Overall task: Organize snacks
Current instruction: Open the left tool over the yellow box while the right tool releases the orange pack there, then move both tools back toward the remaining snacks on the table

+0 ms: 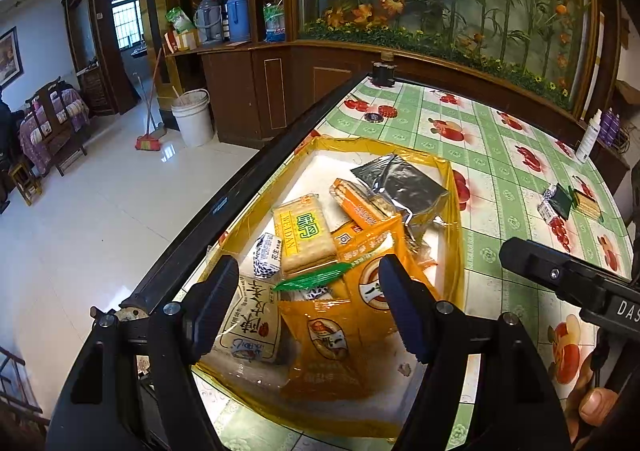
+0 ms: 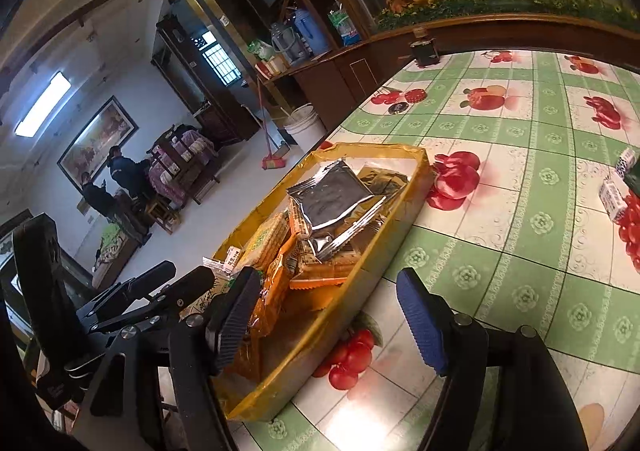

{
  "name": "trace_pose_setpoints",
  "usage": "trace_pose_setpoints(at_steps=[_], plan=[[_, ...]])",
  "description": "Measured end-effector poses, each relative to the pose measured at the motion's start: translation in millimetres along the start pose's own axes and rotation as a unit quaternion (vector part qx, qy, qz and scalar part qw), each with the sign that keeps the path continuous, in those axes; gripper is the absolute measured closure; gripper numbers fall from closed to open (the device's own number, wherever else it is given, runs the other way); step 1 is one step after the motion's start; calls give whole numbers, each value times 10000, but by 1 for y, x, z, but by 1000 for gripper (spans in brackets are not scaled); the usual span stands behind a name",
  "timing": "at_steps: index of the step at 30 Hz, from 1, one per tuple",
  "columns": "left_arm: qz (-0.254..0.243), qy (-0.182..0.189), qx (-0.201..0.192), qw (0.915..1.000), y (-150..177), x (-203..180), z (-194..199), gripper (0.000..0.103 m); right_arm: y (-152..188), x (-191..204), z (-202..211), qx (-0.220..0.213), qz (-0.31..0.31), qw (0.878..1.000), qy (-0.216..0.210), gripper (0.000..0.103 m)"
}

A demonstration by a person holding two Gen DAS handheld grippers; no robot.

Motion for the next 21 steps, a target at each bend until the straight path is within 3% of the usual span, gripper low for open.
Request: trace_pose_setpoints(at_steps=[21], plan=[[-593,255,-34,9979,19,-67,22,31,54,-81,70,-342,-1009,9934,417,29]])
Point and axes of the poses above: each gripper's, at about its wrist camera, not at the fingertips, and z roughly against the way its jaws point, x to its left, y to its underside, the point moved 6 cm from there along -z, roughly the way its jaws point, and after that the axes turned 15 degrees about z, right-handed, at the moved point
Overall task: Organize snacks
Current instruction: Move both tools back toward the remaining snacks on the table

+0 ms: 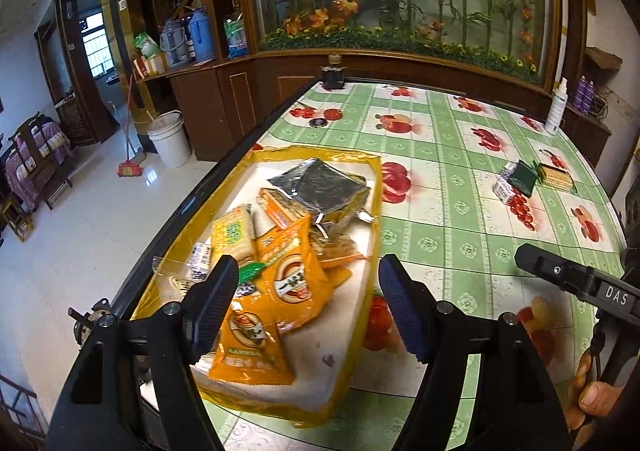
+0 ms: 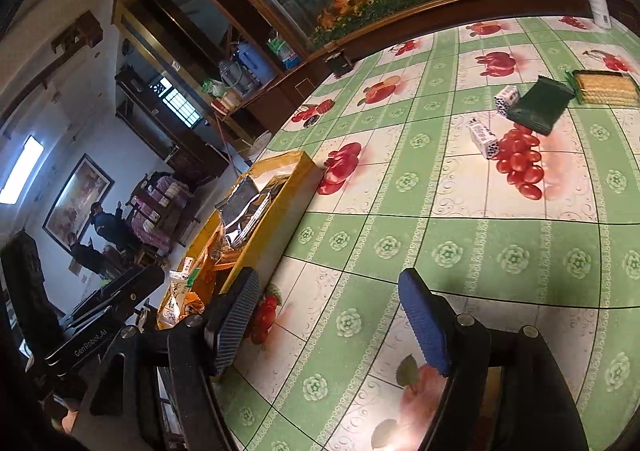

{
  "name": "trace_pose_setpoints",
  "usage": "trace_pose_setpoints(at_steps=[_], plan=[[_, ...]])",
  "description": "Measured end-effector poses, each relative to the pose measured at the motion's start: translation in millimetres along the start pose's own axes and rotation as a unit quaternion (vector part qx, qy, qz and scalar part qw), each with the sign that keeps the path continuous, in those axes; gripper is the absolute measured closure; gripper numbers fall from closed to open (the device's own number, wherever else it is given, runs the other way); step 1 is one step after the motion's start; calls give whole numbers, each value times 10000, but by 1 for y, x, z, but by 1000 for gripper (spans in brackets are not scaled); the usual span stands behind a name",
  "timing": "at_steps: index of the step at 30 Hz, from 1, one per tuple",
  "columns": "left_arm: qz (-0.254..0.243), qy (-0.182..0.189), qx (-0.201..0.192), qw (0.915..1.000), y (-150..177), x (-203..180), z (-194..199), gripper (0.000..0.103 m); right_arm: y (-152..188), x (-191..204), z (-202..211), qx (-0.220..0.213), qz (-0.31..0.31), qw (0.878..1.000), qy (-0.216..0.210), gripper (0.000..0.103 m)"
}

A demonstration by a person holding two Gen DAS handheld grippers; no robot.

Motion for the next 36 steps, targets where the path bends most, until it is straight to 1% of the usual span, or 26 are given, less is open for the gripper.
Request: trace_pose_setpoints(at_steps=[1,3,5,7,9,11,13,15,17,20,23,25,28,31,34,36], plan=[[-36,30,14,10000,2,-4,1,30,1,-4,3,-39,-57,10000,-13,31],[-129,77,40,9999,5,-14,2,30,3,-13,12,-136,-111,9998,-4,32],[-240,138,70,9996,9,-26,2,31,3,-20,22,-281,-162,9995,-21,30],[-346,205,107,9991,14,-39,2,31,1,-29,35,-459,-223,9987,73,30],[-430,282,163,9985,18,-50,3,31,0,-38,46,-591,-325,9976,141,27],[-538,374,220,9976,23,-63,3,31,0,-51,57,-650,-420,9962,389,23],[-649,454,262,9965,26,-76,2,31,-1,-65,66,-696,-535,9945,580,22],[-736,552,342,9952,27,-90,-2,31,-2,-82,75,-688,-632,9919,866,19],[-761,725,472,9933,27,-106,-8,31,-5,-104,83,-645,-630,9884,1224,18],[-751,954,661,9904,24,-132,-20,31,-8,-136,91,-534,-789,9822,1618,18],[-785,1101,819,9874,22,-157,-34,31,-13,-165,99,-467,-883,9747,2000,18],[-804,1091,906,9866,19,-169,-44,31,-17,-180,103,-447,-889,9700,2219,18],[-747,1083,1058,9856,16,-186,-64,31,-27,-197,102,-401,-743,9659,2446,18],[-664,1103,1215,9842,13,-198,-82,31,-42,-212,92,-297,-315,9637,2636,18],[-602,1094,1355,9829,10,-208,-100,31,-55,-222,74,21,261,9638,2652,18],[-551,1097,1432,9820,8,-211,-109,31,-63,-228,62,255,564,9612,2687,18]])
Point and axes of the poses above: each gripper's, at about its wrist camera, not at the fingertips, and z roughly against the way its jaws point, x to its left, y to its underside, the point moved 6 cm from there along -z, roughly the way its jaws point, and after that the axes turned 15 degrees about z, right-handed, at the moved point
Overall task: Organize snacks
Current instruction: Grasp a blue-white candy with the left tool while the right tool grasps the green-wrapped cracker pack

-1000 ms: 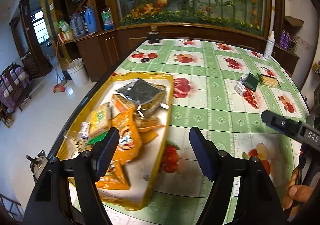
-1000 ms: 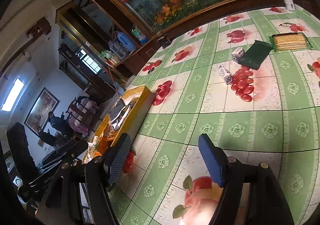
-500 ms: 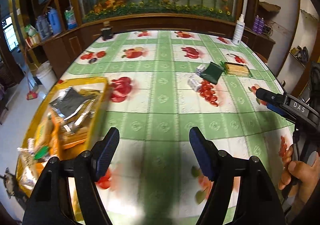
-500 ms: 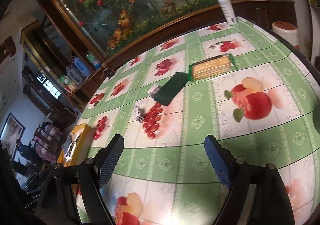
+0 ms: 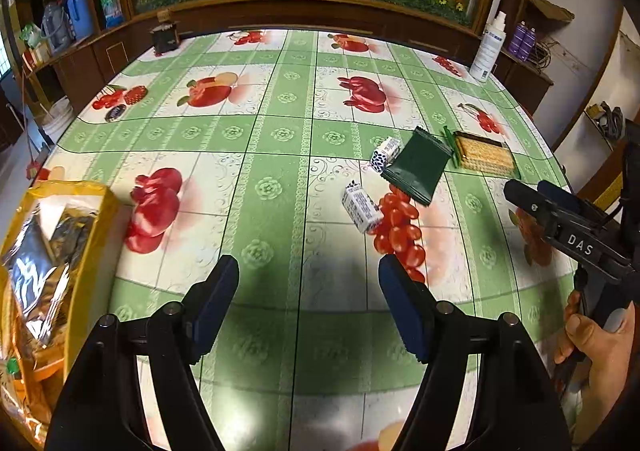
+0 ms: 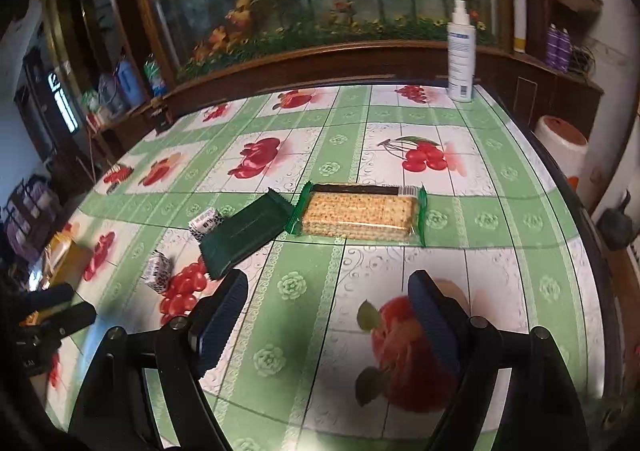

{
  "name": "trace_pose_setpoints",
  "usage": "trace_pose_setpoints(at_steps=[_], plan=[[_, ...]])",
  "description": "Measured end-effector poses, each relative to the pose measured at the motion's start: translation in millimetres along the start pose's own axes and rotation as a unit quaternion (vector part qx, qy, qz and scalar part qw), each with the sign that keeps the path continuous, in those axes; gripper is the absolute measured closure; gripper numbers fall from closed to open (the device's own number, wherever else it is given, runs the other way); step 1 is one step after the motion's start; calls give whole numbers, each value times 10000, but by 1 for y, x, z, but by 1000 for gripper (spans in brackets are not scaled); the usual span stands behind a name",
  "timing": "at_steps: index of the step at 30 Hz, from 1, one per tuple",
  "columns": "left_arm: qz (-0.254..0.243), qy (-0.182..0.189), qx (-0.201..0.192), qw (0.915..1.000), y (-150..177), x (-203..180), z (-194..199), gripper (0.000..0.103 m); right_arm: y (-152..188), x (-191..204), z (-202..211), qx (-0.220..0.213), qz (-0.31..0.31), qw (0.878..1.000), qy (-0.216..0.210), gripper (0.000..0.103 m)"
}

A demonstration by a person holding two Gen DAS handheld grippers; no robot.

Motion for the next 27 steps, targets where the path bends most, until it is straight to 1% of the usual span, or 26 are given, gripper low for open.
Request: trace_pose_setpoints(at_steps=[2,4,6,9,12,14,17,21,22,25,27], plan=[[53,2,33,10000,-4,0,-7,31,-9,-5,-13,69,232,9997,2,18],[104,-10,59,9999,-9,0,-13,31,-21,-12,-21,-18,258,9997,-16,18],[154,-27,96,9998,-13,1,-19,31,-32,-20,-29,-121,104,9998,-148,18],[238,-48,166,9996,-18,5,-28,31,-48,-35,-49,-166,-205,9991,-323,18],[295,-19,211,9993,-23,6,-34,31,-57,-46,-73,-46,-444,9974,-560,18],[282,13,226,9993,-25,4,-38,31,-56,-48,-84,61,-586,9954,-757,19],[262,76,310,9991,-25,-2,-46,31,-45,-43,-88,245,-668,9926,-985,18],[260,182,305,9990,-26,-12,-53,31,-26,-29,-70,284,-602,9919,-1085,18],[253,195,307,9990,-27,-16,-54,31,-22,-23,-66,331,-505,9924,-1069,18],[162,199,292,9992,-28,-27,-57,31,-14,-8,-59,475,-32,9957,-800,18],[179,245,282,9991,-28,-30,-56,31,-12,-2,-59,519,154,9961,-691,18]])
Point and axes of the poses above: each gripper's, at about its wrist camera, not at the fingertips, and z roughly against the way its jaws point, x to its left, y to its underside, the point moved 6 cm from there along -z, roughly the way its jaws point, and after that the axes turned 15 degrees about z, right-handed, at the moved point
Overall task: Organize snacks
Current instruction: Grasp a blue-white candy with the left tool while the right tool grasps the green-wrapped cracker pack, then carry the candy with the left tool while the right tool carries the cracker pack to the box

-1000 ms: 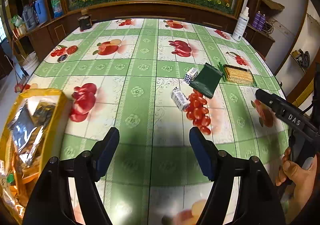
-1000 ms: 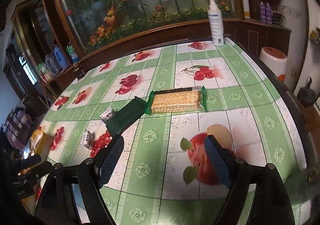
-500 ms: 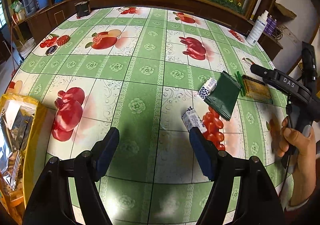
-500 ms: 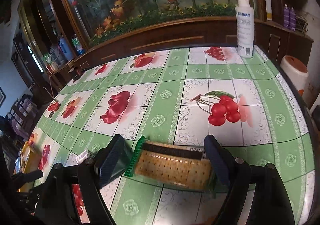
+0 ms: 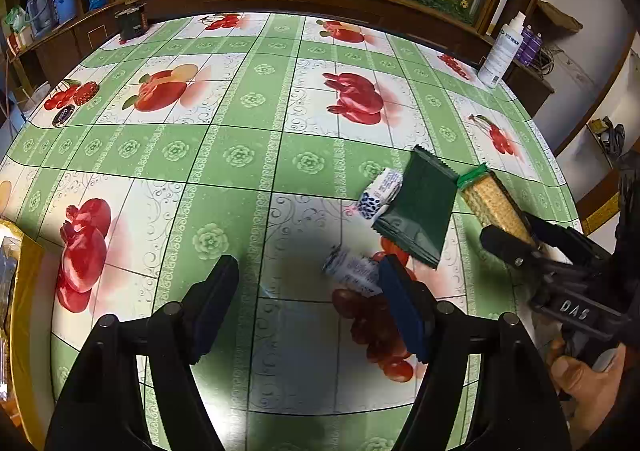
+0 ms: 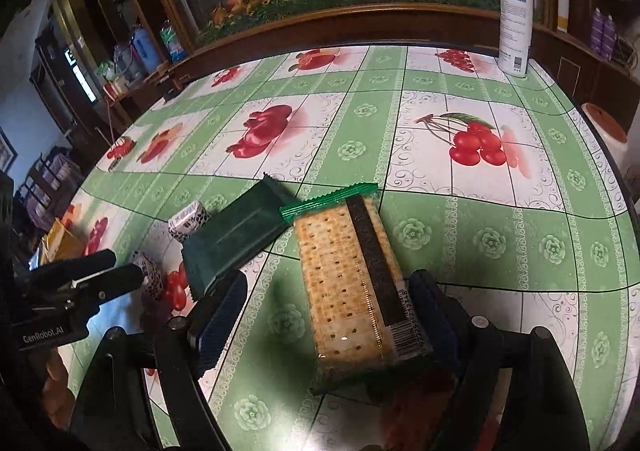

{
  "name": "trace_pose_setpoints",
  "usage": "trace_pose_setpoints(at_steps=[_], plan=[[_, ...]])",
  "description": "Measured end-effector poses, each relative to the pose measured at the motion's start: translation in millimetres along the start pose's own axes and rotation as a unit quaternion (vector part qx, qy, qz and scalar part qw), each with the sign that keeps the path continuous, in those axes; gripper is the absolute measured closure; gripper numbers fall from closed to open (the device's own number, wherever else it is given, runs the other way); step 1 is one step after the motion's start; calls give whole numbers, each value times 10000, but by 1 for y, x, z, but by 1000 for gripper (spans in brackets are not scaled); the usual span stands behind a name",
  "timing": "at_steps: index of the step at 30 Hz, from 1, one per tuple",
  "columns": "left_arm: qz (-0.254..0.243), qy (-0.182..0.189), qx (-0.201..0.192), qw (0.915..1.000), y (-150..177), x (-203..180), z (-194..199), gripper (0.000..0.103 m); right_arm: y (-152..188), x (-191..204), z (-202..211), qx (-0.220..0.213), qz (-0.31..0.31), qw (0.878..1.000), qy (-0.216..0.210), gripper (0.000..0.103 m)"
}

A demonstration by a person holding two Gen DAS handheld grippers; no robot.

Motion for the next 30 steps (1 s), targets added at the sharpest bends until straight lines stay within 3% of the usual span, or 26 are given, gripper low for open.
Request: trace_pose_setpoints(at_steps=[8,9,10,11,13,14,17,30], plan=[[205,-31,49,9998,-8,0,-14,29,0,3,-3,-53,29,9999,80,16],[167,-205,85,9996,-7,2,-18,36,0,3,-4,-45,45,9999,110,16],[16,-370,-50,9993,-7,1,-17,52,-1,4,-4,-17,73,9999,148,17],[-121,-423,-103,9990,-4,1,-16,59,-1,6,-4,11,106,9998,166,19],[-287,-387,-143,9987,1,1,-11,85,0,10,-4,37,188,9996,204,26],[-320,-290,-100,9990,2,3,-10,87,1,12,-3,53,244,9994,239,31],[-355,-121,-73,9993,7,12,-3,87,3,17,-1,78,319,9991,265,49],[82,406,46,9991,33,68,34,87,26,38,24,-66,12,10000,-53,54]])
Point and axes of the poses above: each gripper's, at about its wrist camera, not at the fingertips, and z roughly against the way its jaws point, x to its left, y to its underside, the point moved 6 cm from there along -z, roughly the way its jaws point, and after that the axes turned 15 degrees about z, right-handed, at the moved point
